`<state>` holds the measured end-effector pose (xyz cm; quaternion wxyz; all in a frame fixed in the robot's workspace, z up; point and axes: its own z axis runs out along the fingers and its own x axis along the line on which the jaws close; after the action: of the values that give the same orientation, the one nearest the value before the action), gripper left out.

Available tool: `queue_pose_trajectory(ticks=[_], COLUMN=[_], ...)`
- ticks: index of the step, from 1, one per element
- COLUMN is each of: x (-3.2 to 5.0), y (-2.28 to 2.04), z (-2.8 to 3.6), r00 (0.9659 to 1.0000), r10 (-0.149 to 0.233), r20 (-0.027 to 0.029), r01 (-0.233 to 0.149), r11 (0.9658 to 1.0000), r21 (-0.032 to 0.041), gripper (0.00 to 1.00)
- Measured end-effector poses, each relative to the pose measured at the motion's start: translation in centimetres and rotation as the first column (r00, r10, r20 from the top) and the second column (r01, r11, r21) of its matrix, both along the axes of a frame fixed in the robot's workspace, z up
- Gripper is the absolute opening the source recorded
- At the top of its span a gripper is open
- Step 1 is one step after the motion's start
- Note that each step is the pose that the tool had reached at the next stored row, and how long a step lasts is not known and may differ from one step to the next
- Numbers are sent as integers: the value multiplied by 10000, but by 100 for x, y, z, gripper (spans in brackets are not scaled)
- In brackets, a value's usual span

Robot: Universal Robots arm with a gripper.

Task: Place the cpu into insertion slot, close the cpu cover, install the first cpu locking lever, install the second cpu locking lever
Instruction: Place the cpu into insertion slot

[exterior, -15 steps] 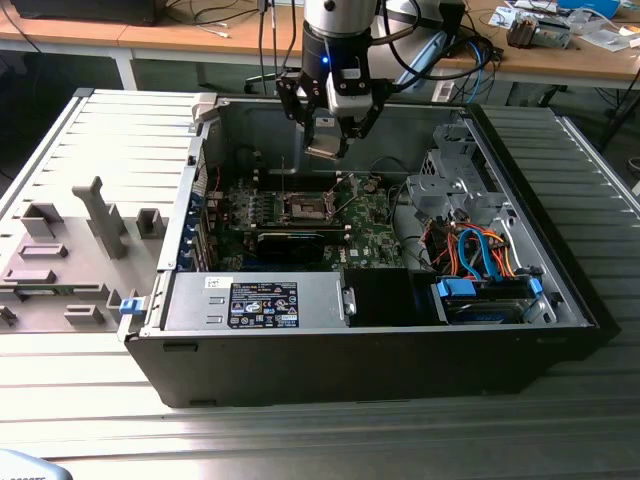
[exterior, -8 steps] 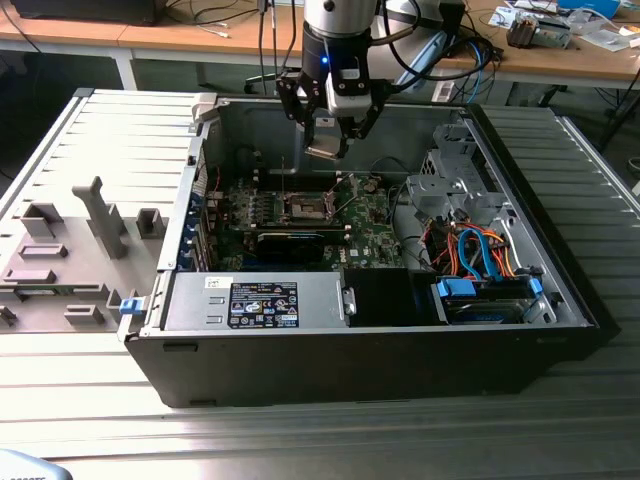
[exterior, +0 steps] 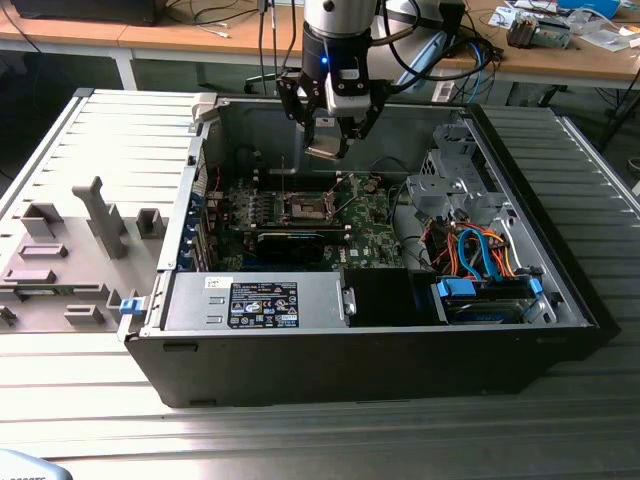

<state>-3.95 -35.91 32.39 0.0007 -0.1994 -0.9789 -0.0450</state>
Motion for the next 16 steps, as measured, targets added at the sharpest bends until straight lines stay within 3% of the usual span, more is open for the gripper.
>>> queue_pose_trajectory(ticks=[16], x=[0], y=[0], z=[-4], r00=[9998], r10=[-199], r20=[0], r01=[199], r11=[9998], r21=[0], gripper=[55])
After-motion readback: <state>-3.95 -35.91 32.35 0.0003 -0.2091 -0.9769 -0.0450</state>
